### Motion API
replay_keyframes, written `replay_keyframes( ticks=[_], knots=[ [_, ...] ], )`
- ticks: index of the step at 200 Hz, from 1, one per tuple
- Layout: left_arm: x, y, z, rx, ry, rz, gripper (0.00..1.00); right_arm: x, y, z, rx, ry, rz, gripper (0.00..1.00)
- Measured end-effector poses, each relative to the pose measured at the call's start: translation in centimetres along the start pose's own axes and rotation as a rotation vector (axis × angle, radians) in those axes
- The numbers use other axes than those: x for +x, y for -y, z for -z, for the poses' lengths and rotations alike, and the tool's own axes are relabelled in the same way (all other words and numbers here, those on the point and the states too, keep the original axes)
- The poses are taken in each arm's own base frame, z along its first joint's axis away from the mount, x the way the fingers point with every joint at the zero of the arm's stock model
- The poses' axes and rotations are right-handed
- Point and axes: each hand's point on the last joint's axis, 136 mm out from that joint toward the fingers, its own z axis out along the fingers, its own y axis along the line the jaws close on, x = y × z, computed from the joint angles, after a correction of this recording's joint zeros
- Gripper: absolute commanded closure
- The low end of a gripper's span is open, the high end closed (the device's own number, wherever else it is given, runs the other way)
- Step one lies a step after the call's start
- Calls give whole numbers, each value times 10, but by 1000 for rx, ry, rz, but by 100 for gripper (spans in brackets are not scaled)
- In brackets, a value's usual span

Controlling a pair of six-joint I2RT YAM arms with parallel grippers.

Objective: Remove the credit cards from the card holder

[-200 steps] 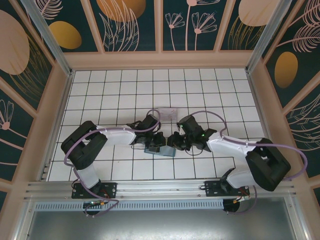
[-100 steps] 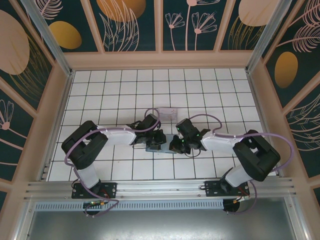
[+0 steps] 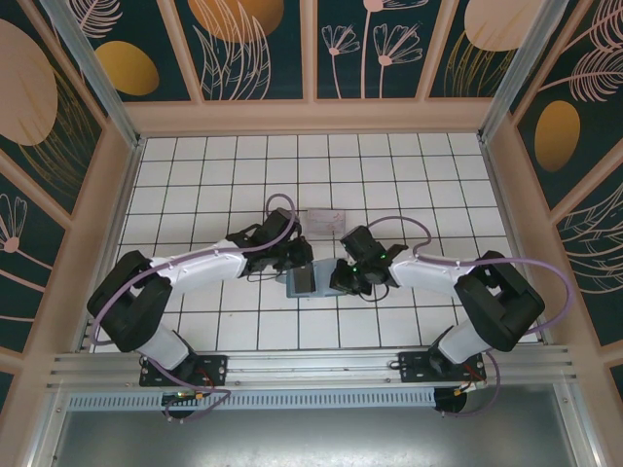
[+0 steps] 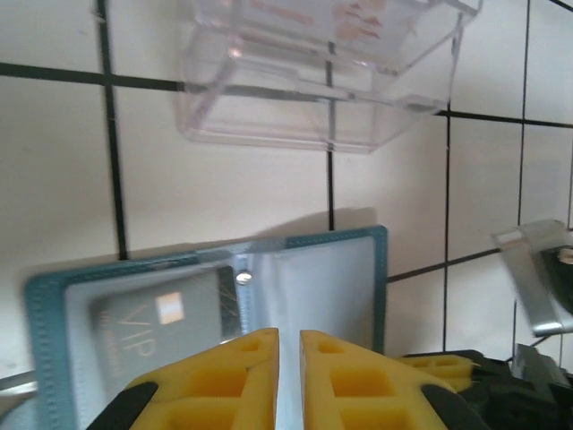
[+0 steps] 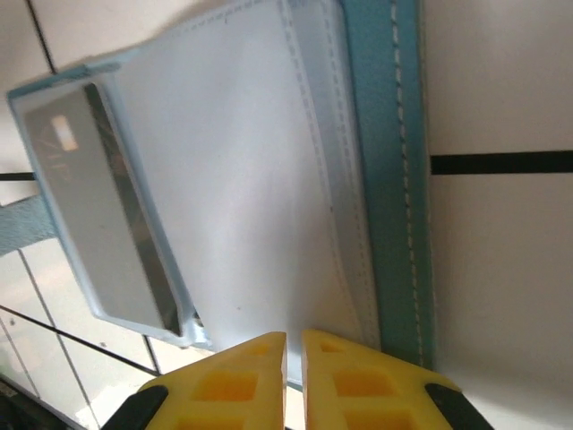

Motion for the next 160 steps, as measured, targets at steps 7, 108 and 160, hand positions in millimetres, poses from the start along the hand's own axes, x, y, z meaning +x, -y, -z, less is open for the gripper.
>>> replay_keyframes(
  ticks=[7, 108, 160],
  knots=[
    [-1, -4, 1, -9, 2, 1, 85, -2, -4, 2, -4, 4, 2, 85],
    [16, -53, 0, -124, -45, -33, 86, -27, -58, 9, -66, 17, 36, 80],
    [26, -61, -3, -129, -75, -44, 86, -24, -55, -15, -21, -33, 41, 80]
  ],
)
